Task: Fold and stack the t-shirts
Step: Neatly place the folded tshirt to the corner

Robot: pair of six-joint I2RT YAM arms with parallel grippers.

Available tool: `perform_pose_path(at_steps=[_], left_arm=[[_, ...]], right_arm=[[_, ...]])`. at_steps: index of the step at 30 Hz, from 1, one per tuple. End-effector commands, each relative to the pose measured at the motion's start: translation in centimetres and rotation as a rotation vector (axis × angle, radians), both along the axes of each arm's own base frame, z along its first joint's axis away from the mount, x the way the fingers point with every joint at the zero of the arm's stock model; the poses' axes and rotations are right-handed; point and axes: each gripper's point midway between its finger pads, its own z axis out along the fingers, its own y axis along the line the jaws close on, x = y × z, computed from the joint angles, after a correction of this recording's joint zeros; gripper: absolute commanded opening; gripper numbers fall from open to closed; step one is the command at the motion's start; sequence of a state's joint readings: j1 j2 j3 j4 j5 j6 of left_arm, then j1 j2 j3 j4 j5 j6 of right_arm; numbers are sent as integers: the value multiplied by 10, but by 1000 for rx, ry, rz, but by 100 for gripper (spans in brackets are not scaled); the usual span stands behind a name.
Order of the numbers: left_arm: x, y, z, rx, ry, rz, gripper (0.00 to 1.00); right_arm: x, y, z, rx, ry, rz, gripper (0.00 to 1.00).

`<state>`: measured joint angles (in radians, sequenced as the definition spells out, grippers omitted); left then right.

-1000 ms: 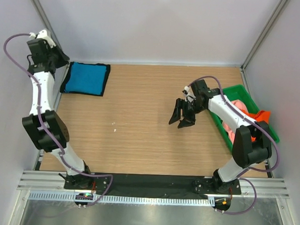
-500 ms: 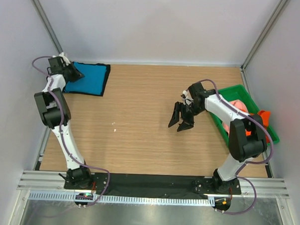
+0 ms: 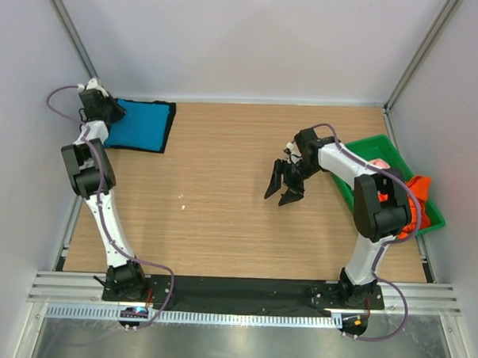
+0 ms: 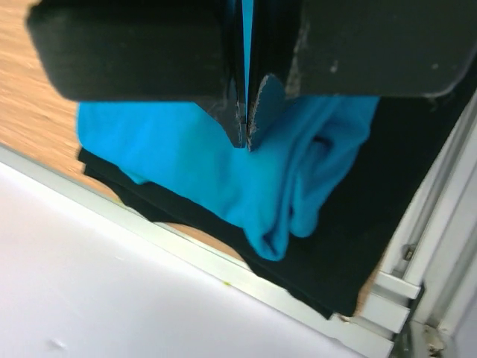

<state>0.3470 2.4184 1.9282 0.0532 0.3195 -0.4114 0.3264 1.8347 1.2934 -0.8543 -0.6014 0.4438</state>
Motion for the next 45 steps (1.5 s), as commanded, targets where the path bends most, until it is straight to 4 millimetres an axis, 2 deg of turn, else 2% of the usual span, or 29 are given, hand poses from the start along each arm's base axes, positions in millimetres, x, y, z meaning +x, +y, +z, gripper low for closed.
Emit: perform_pose_path(at_steps=[1,2,3,4,5,6,7,16,23,25,27,31,37,38,40,41,43,44,45], left_arm=[[21,15,21,73,-107,62,0],[23,18,19,77,-109,71,0],[28,20,25,87,-127,73,0],[30,21,12,84,-104,72,0],[32,23,9,86,-102,75,0],[36,24,14,95,-117,79,0],[37,27,8,95,-112,84,0],[42,38,10,129,-151,142,0],[49,48,25,173,-185,171,0],[51,49,8,170,-140,157,0],[58,47,19,177,-162,134,0],[57,48,12,182,-127,130,0],[43,41,4,142,-70,135,0],[42,38,21,140,-94,136,0],[39,33,37,146,-106,138,0],[38,30,63,157,-133,140,0],[34,19,82,168,-133,137,0],[33,14,99,175,-152,135,1],[27,8,124,174,-170,137,3]], right_arm=[[8,7,11,26,-23,15,63],[7,6,8,21,-17,18,63],[7,6,6,19,-12,21,63],[6,5,4,14,-7,21,63],[5,6,3,13,-4,23,63],[5,5,0,9,4,21,63],[4,5,-1,6,7,22,63],[2,3,-11,-14,35,17,63],[4,3,-16,-17,47,12,63],[4,4,-17,-18,50,13,63],[4,4,-17,-17,52,10,63],[5,6,-14,-8,50,5,63],[9,9,0,7,19,-4,63],[9,9,3,10,12,-4,63],[9,9,8,16,0,-4,63],[7,8,8,16,-2,-5,64],[6,8,14,24,-22,-7,64],[2,7,12,26,-16,-8,64],[2,7,13,32,-28,-10,64]])
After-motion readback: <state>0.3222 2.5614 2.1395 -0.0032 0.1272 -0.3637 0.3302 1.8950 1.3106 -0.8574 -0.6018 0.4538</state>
